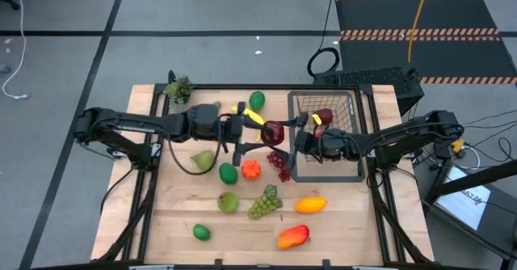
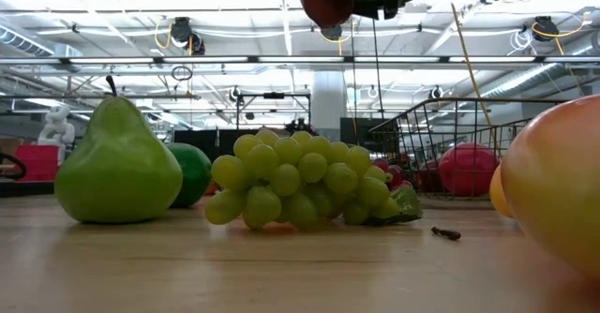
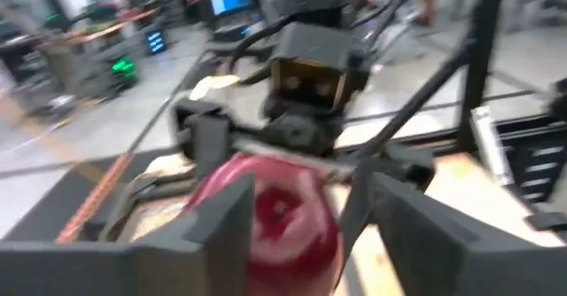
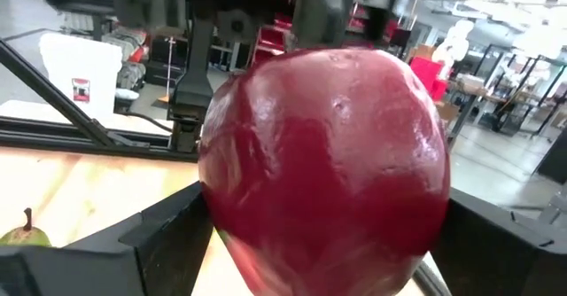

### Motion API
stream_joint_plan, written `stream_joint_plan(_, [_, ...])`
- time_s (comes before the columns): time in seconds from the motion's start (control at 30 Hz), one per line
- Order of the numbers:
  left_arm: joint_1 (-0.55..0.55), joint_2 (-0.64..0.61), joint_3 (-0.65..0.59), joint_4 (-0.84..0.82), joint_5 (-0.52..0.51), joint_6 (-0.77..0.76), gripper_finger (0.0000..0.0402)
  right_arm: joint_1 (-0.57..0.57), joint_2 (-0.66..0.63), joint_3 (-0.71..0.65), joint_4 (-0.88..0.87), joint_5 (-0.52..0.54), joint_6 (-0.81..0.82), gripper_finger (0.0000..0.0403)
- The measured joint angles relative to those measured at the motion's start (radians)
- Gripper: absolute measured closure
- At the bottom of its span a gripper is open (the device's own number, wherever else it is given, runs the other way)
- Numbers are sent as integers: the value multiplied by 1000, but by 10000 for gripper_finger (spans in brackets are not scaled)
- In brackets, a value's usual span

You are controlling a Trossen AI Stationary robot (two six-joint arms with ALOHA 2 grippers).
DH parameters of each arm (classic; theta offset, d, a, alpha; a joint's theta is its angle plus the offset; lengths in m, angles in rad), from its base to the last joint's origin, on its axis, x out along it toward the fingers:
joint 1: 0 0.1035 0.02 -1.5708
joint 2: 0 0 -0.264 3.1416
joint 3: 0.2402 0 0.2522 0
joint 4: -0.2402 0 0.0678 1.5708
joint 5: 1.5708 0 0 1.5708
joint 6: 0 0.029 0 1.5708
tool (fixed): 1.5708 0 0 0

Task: Build produce basket
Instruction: Put the apple into the gold wire basket

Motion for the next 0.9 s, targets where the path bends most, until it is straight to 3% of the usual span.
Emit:
stream_joint_plan(0.13, [-33,-89,0,-157,-192,-17,114,0,-45,0,-82,1,65,49])
stream_joint_plan(0.27, [-64,-165,0,-314,-284,-55,118,0,-93,0,-174,59,117,49])
stream_joint_plan(0.43, [-100,-208,0,-473,-324,-117,161,-1,-152,0,-299,147,187,49])
stream_joint_plan(0.63, [-136,-208,0,-549,-344,-147,207,-2,-221,-1,-488,219,294,49])
stream_joint_plan(0.9, [-163,-207,0,-592,-348,-154,224,-2,-330,-1,-696,241,458,49])
